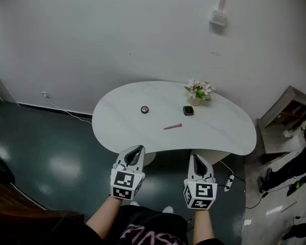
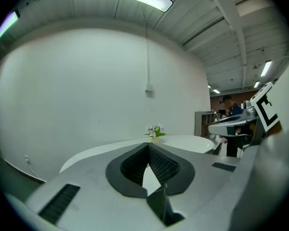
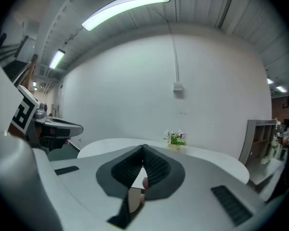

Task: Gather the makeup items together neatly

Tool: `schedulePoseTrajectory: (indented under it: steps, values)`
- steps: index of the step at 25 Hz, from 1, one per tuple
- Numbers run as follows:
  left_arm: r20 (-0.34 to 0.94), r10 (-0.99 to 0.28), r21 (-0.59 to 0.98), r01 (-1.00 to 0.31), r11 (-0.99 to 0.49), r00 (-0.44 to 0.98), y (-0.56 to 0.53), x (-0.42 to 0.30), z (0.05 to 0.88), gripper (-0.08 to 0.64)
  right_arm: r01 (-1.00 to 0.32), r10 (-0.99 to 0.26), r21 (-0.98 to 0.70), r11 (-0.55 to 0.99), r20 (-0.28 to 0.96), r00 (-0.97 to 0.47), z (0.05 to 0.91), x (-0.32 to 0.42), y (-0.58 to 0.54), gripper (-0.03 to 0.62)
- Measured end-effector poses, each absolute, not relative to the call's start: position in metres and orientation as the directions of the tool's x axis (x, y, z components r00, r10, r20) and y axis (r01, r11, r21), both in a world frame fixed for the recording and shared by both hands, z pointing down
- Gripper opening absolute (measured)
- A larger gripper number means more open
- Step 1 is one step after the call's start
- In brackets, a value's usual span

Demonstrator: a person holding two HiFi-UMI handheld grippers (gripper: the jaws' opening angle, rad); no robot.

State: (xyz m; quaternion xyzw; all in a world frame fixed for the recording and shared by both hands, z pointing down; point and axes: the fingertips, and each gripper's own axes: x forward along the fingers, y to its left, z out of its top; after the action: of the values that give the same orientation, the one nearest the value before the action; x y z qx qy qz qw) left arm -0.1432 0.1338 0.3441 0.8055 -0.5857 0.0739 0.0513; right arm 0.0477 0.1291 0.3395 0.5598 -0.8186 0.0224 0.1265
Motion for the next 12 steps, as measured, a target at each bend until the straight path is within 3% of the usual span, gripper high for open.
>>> schedulePoseTrajectory:
  steps: [12]
  values:
    - [0.199,-0.921,-0.003,-0.939,-0.343,0.336,0.137,-0.151,0.361,0.011,-0.927,-0.913,0.101,0.361,0.238,-0.330,0.344,0.035,0.132,0.063]
